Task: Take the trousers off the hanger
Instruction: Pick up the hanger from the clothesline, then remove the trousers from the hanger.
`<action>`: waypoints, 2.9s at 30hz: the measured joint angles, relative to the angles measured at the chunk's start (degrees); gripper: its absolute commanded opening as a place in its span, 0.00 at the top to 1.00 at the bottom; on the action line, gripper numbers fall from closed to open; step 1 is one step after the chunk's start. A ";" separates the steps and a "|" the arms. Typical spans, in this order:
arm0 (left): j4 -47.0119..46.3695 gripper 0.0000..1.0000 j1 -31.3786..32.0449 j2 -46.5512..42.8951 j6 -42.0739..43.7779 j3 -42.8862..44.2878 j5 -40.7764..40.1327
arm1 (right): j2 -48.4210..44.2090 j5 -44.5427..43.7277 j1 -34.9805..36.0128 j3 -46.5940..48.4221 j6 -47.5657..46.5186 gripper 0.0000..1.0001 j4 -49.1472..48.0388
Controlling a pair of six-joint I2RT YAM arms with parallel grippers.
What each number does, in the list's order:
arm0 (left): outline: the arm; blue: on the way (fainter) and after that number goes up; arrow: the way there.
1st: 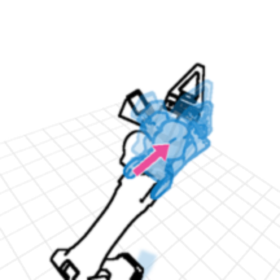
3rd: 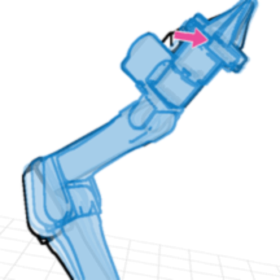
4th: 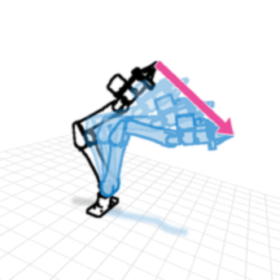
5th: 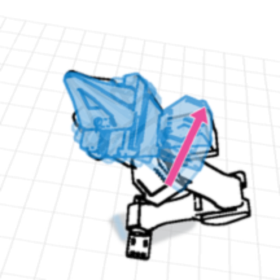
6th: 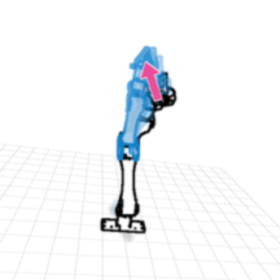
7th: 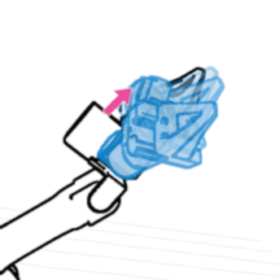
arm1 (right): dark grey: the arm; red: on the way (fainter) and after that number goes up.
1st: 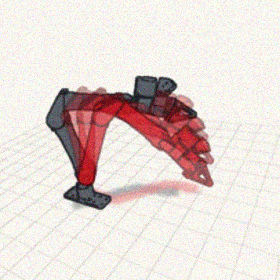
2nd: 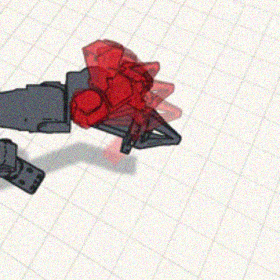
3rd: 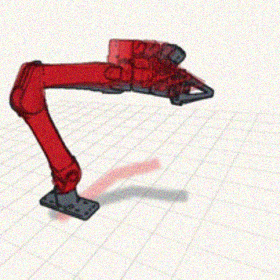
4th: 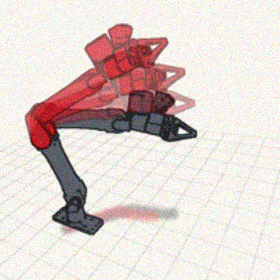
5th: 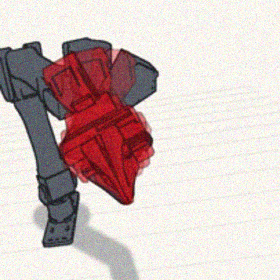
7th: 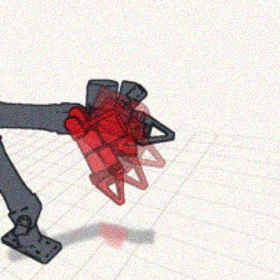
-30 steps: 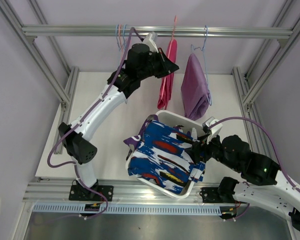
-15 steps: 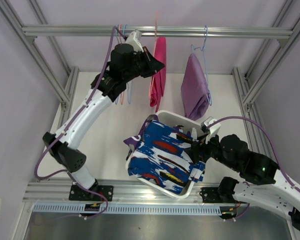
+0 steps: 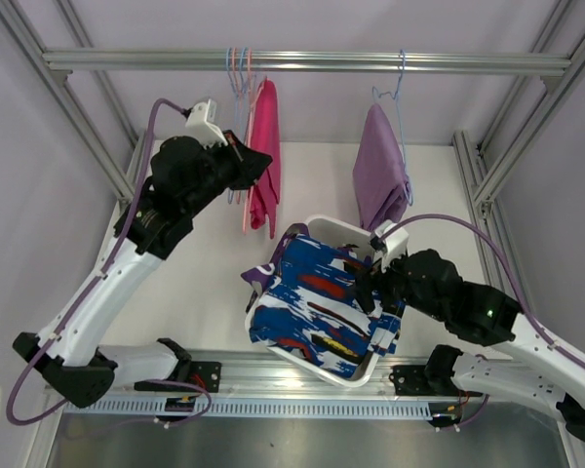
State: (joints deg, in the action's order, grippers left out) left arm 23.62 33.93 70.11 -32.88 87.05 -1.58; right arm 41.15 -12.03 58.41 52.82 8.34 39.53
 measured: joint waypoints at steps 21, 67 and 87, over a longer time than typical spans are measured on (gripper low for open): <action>2.14 1.00 0.00 -19.30 5.70 -24.22 -9.29 | 23.41 4.33 0.83 10.54 0.55 0.17 -14.19; 0.90 1.00 -3.21 -18.51 8.04 -29.53 -17.99 | 55.80 -5.29 4.87 21.81 -7.34 0.14 -50.27; 0.50 0.99 -4.81 -17.94 8.44 -30.05 -19.10 | 59.87 0.70 2.58 19.50 1.53 0.15 -58.73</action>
State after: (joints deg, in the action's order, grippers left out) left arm 24.12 29.12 52.16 -24.45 56.99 -20.69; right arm 101.01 -11.33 60.99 72.31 9.87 -19.20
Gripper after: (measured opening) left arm 0.025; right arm 0.850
